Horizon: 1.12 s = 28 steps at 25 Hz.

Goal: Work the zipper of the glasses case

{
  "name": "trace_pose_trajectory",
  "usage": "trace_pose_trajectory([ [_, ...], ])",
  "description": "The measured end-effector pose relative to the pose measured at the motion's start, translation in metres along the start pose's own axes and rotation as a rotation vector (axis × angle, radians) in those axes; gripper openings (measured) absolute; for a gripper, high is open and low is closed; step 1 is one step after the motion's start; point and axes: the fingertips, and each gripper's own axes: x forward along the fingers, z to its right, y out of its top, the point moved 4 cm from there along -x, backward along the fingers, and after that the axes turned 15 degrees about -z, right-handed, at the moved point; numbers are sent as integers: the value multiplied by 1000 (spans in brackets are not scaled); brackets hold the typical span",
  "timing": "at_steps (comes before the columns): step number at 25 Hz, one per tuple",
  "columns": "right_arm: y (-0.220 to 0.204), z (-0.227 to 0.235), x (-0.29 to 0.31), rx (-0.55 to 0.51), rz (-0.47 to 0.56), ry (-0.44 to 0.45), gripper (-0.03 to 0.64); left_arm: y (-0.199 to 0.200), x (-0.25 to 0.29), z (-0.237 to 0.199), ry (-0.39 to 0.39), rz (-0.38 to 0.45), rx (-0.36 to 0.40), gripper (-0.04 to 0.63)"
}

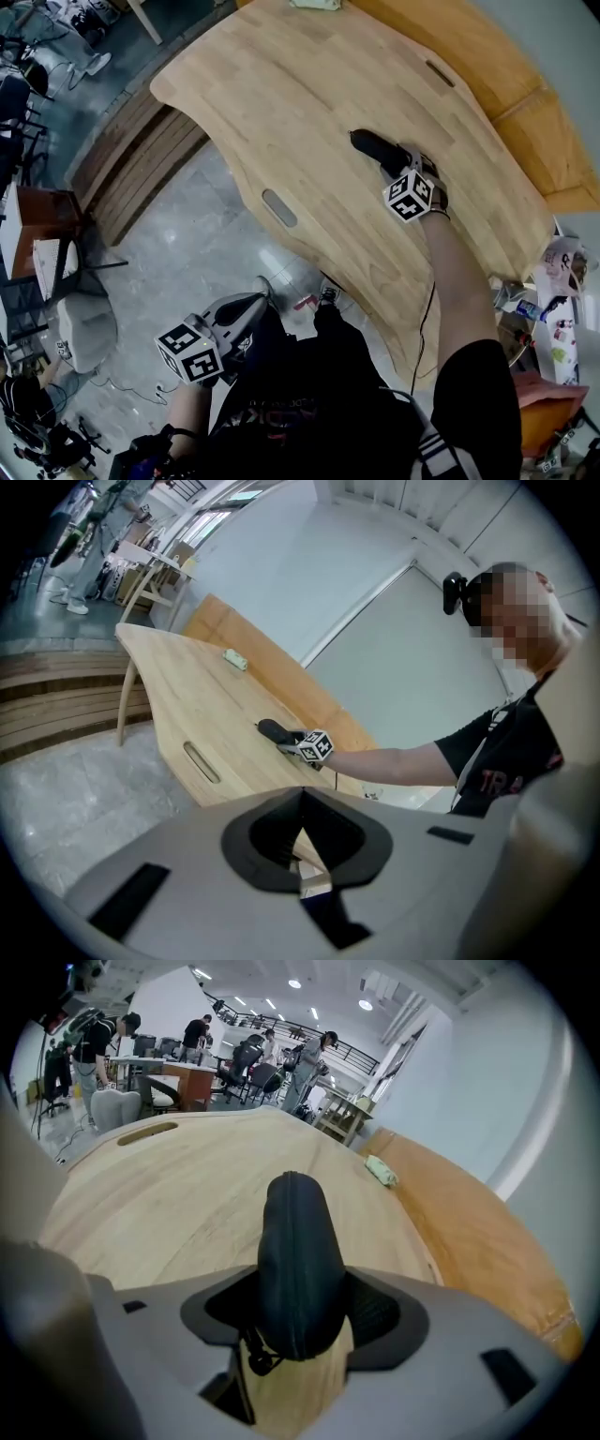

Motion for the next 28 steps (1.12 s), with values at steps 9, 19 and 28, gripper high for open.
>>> trace_pose_trajectory([
  [9, 1, -2, -19, -16, 51, 18, 291, 8, 15, 10, -36, -15, 29, 11],
  [19, -17, -1, -97, 259, 210, 38, 15, 14, 24, 24, -79, -19, 78, 11],
  [28, -13, -48, -195, 856, 494, 472, 15, 17, 21, 31, -156, -22, 171, 11],
])
